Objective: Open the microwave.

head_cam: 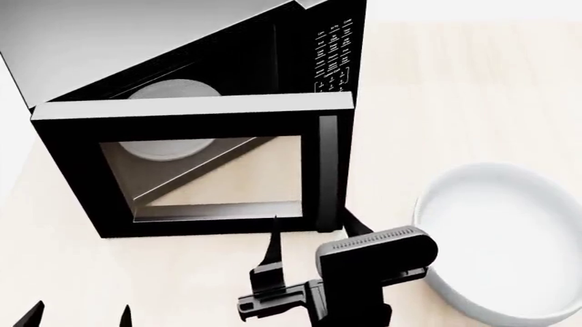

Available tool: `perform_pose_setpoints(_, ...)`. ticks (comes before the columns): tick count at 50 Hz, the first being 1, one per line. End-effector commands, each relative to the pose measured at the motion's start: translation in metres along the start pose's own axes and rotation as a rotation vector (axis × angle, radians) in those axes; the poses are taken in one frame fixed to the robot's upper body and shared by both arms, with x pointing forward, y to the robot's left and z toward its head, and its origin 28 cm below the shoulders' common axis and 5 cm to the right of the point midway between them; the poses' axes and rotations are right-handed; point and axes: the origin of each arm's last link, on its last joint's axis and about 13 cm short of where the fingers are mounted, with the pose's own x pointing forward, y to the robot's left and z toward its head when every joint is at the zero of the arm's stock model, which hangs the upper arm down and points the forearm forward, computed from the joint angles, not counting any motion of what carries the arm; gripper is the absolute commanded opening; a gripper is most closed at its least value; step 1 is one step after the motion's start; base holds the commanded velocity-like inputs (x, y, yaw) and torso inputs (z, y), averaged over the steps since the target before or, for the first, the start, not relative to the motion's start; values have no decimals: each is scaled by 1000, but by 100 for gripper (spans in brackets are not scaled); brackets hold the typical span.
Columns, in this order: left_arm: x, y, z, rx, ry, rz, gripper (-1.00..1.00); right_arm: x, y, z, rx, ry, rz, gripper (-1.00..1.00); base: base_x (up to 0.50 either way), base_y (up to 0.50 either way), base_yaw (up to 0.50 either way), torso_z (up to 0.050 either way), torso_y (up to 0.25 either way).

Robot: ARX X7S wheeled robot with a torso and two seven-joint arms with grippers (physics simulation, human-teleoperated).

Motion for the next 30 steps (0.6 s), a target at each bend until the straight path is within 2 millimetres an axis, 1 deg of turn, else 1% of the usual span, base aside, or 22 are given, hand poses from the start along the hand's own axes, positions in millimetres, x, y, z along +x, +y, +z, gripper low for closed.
perform_pose_setpoints(1,0,0,1,-1,-3,2,100,-3,5,-1,6,-2,29,100,0,0,0,0,0)
perform_pose_setpoints(11,0,0,1,-2,-2,2,100,-3,-4,1,-1,-18,-3,100,0,0,0,0,0)
perform_pose_setpoints(20,0,0,0,-1,0,0,100,-11,-11,3,6,-28,-21,100,0,0,0,0,0)
perform_pose_setpoints(25,-1,0,1,-1,-2,0,100,-19,-10,7,18,-39,-19,100,0,0,0,0,0)
perform_pose_setpoints(28,0,0,1,1,-2,-2,100,-29,-6,14,22,-53,2,100,0,0,0,0,0)
perform_pose_setpoints(30,0,0,1,0,-1,0,100,-32,-4,17,19,-59,5,100,0,0,0,0,0)
